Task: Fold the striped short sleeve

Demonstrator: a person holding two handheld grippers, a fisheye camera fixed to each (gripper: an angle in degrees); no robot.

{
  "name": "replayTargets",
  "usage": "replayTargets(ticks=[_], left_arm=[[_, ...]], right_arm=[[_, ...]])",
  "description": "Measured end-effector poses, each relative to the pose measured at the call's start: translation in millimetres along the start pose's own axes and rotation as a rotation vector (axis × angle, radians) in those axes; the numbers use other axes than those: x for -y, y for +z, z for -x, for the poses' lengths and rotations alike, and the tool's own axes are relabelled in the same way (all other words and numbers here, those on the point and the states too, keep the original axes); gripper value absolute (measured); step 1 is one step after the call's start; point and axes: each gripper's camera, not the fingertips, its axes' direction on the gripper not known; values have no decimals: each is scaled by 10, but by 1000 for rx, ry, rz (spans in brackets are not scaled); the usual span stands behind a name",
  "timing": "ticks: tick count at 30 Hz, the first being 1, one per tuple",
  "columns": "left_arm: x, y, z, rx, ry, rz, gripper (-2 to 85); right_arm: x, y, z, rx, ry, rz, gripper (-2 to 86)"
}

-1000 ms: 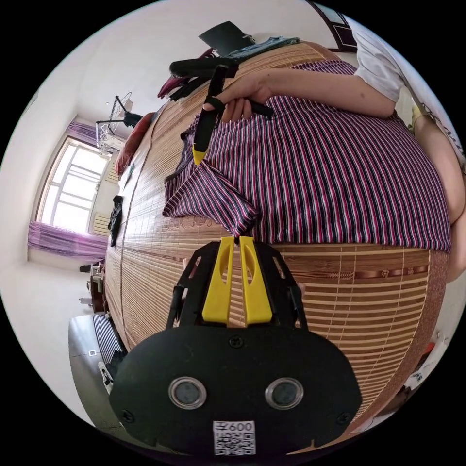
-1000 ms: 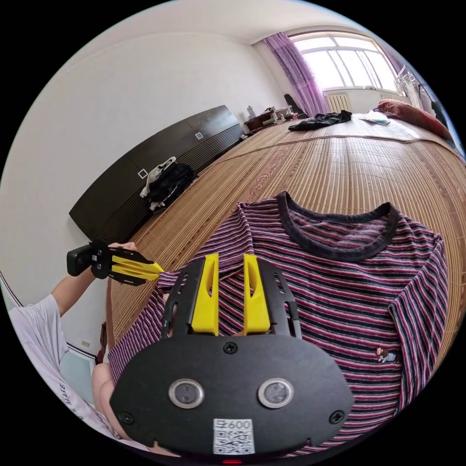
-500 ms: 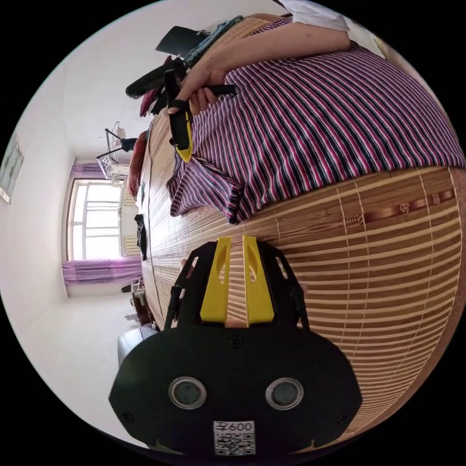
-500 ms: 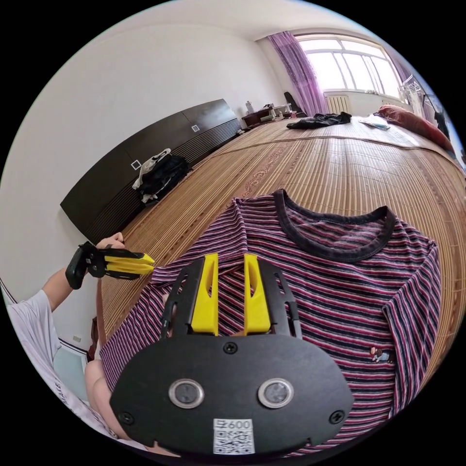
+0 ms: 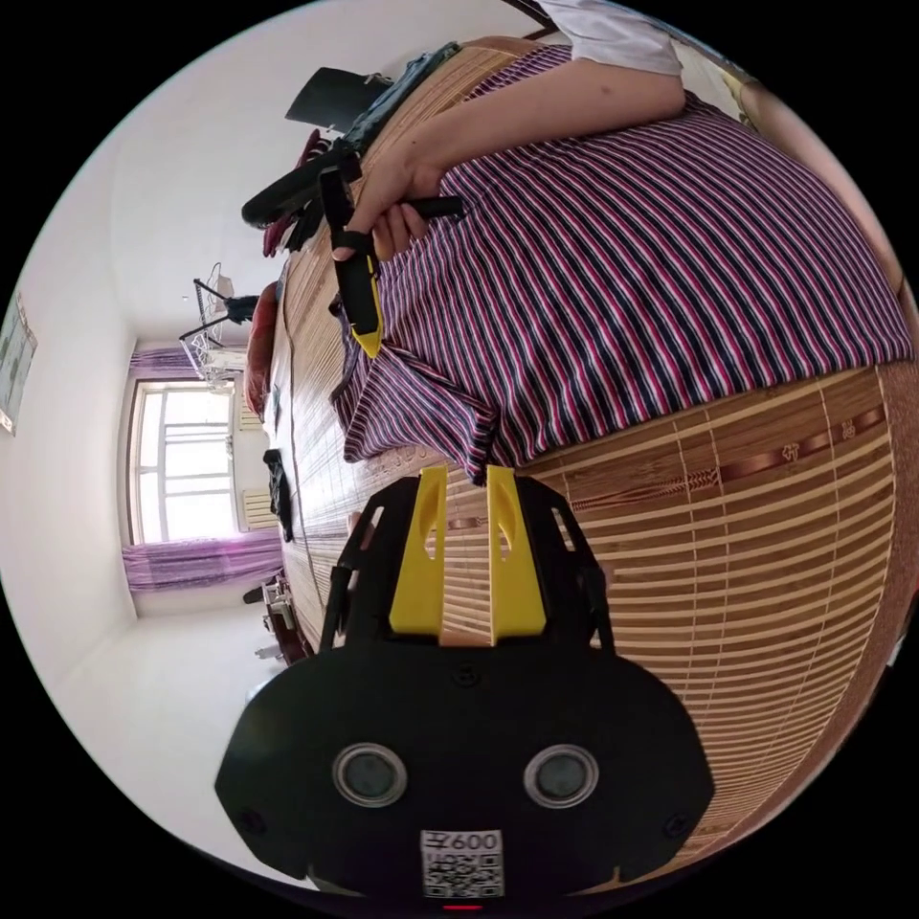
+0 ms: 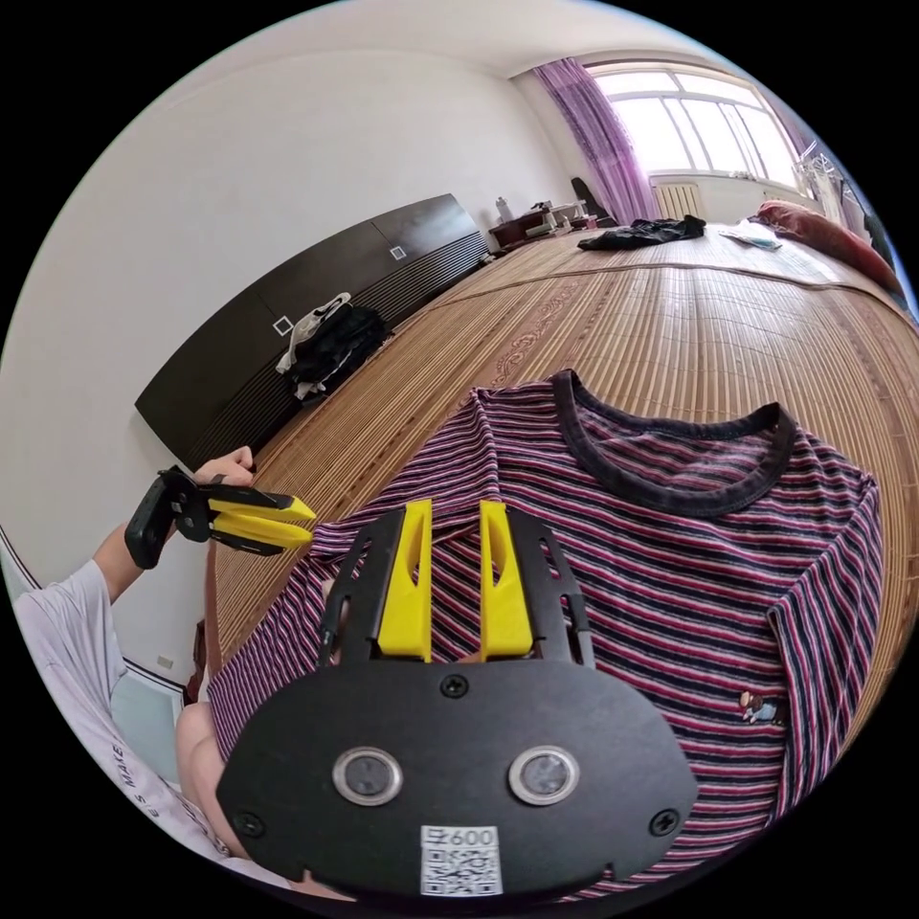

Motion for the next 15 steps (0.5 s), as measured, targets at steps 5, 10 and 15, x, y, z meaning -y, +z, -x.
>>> replayTargets(ticks=[5,10,15], left_arm=[[21,-46,-1,11,36,3,63],[144,-91,33,9,73,2,60],[193,-48,61,3,107,29,46]], right_arm=[[53,-9,48,6,-3,3,51],[123,-31,98,20,-8,2,49],[209,-64,87,18,2,0,48]])
